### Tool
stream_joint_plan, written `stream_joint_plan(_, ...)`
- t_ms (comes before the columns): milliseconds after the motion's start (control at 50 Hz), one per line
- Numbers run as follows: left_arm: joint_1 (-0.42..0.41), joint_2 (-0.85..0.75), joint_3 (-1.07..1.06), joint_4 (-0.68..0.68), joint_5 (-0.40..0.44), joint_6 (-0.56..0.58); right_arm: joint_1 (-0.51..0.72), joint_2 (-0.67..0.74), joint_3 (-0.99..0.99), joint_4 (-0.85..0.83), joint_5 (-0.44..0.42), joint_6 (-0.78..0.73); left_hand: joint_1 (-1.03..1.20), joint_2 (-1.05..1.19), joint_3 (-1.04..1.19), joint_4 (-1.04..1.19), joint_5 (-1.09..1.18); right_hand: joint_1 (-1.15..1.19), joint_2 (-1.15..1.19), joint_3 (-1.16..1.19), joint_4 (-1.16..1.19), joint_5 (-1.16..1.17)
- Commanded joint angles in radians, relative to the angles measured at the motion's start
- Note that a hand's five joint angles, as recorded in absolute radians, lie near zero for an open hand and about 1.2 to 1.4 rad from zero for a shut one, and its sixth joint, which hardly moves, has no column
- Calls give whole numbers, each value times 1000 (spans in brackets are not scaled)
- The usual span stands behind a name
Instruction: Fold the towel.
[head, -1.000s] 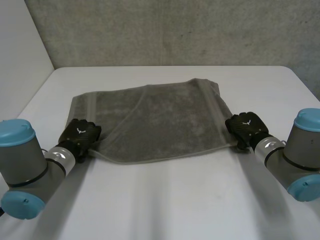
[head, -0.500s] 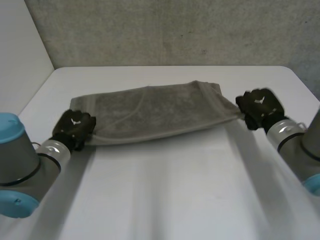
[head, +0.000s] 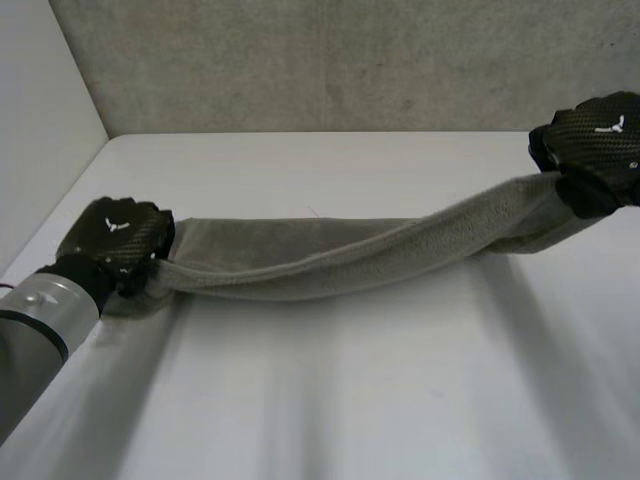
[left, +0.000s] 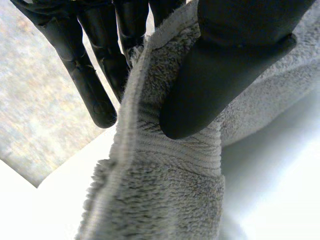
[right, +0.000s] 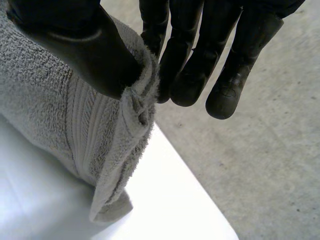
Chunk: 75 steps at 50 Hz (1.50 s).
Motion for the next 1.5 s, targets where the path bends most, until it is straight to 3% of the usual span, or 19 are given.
stream_joint_plan(20,7,-97,38,7,-2,32,4,129,-13,-5,-5,-45,197,180,182,179,361,73,78,64,64,62)
stream_joint_plan(180,12,-332,182,37,-2,170,15,364,-133,-37,15,-75,197,180,182,179,361,73,78,64,64,62)
stream_joint_plan(220,12,-422,265,38,0,251,30,452,-192,-83,47,-71,197,180,182,179,361,73,78,64,64,62)
stream_joint_plan(380,-2,-649,541,37,0,402,107,620,-318,-273,178,-64,197,180,182,179,361,73,78,64,64,62)
stream_joint_plan(560,-13,-852,795,43,0,422,154,740,-369,-486,216,-54,197,180,182,179,361,73,78,64,64,62)
stream_joint_plan(700,-14,-973,909,173,-2,423,171,829,-412,-607,248,-58,197,180,182,179,361,73,78,64,64,62)
stream_joint_plan(860,-26,-1015,908,361,-2,423,168,919,-479,-618,250,-64,197,180,182,179,361,73,78,64,64,62)
stream_joint_plan(1040,-42,-1036,902,408,-2,423,162,971,-507,-620,245,-68,197,180,182,179,361,73,78,64,64,62)
stream_joint_plan(1060,-45,-1039,902,408,-2,423,162,979,-509,-620,245,-68,157,140,142,139,320,-240,-235,-249,-249,-251)
stream_joint_plan(1080,-48,-1039,900,408,-3,423,161,984,-510,-620,247,-68,-250,-267,-265,-269,-87,-705,-700,-714,-714,-716)
stream_joint_plan(1100,-48,-1039,900,408,-3,423,161,984,-510,-620,247,-68,-254,-271,-269,-273,-91,-709,-705,-719,-719,-721)
stream_joint_plan(1120,-49,-1039,899,408,-6,423,161,985,-510,-620,249,-66,-621,-638,-636,-639,-457,-1073,-1068,-1082,-1082,-1084)
stream_joint_plan(1140,-52,-1038,897,408,-15,423,161,985,-510,-620,250,-64,-860,-877,-875,-878,-697,-1148,-1144,-1158,-1158,-1160)
stream_joint_plan(1180,-56,-1035,896,408,-18,423,161,981,-510,-620,252,-63,-958,-975,-973,-976,-795,-1148,-1144,-1158,-1158,-1160)
stream_joint_plan(1360,-57,-989,850,405,-20,420,161,857,-490,-618,279,-16,-965,-982,-980,-983,-802,-1148,-1144,-1158,-1158,-1160)
stream_joint_plan(1500,-22,-805,709,394,-20,353,156,705,-400,-600,276,87,-962,-979,-977,-980,-799,-1148,-1144,-1158,-1158,-1160)
